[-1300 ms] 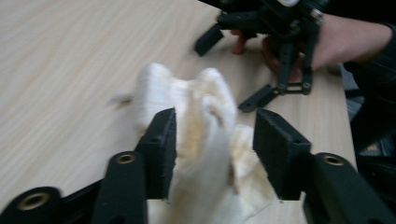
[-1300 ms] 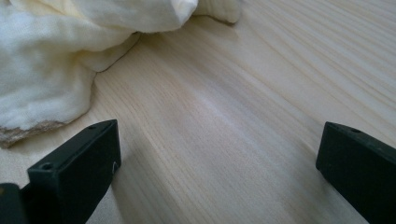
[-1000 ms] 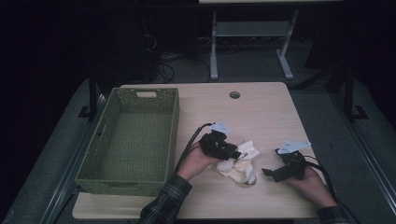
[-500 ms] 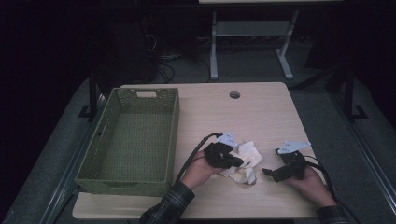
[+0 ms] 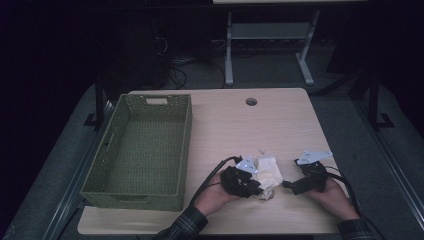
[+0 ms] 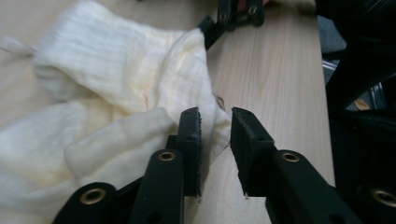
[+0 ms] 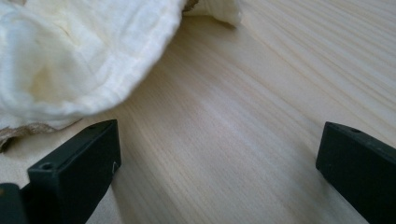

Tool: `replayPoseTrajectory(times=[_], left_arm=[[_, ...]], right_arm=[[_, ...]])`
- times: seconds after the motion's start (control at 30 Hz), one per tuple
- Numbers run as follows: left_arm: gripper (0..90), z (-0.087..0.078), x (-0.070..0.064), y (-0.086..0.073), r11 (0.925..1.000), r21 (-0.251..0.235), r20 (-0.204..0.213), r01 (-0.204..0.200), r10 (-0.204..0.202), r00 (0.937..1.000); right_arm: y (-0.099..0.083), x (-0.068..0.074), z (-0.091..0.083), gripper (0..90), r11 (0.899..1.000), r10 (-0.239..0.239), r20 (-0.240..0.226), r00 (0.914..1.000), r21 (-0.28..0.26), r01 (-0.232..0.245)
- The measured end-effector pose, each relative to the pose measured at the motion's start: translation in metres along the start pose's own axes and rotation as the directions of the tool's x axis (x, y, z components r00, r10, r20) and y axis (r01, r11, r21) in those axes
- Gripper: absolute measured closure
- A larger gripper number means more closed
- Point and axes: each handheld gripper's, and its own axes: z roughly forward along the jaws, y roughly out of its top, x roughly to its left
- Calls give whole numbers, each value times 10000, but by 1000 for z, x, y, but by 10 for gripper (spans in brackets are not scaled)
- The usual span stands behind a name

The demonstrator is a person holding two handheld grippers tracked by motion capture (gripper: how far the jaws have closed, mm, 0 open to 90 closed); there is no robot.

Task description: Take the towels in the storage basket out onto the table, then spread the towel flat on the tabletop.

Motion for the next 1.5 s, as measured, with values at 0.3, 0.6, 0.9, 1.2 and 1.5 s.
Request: replayPoseTrajectory(times=[0.3,0.6,0.9,1.2,1.5], left_arm=[[599,-28,20,1,9949,-854,-890,538,-614,9941],[548,-10,37,-14,9900,-855,-1130,1120,-1213,9862],[818,-11,35,-13,9901,-921,-1008,1055,-1147,9883],[844,-31,36,-3,9827,-1554,-1458,1004,-1233,9816],[846,-42,54,14,9671,-2231,-2312,1222,-1743,9572]], right_arm=[[0,0,0,0,10000,2,14,10000,-4,-2],[2,0,2,0,10000,10,-23,10000,3,-10],[2,0,2,0,10000,16,-16,10000,-4,-16],[2,0,2,0,10000,19,-16,10000,-5,-19],[2,0,2,0,10000,20,-23,10000,-10,-20]])
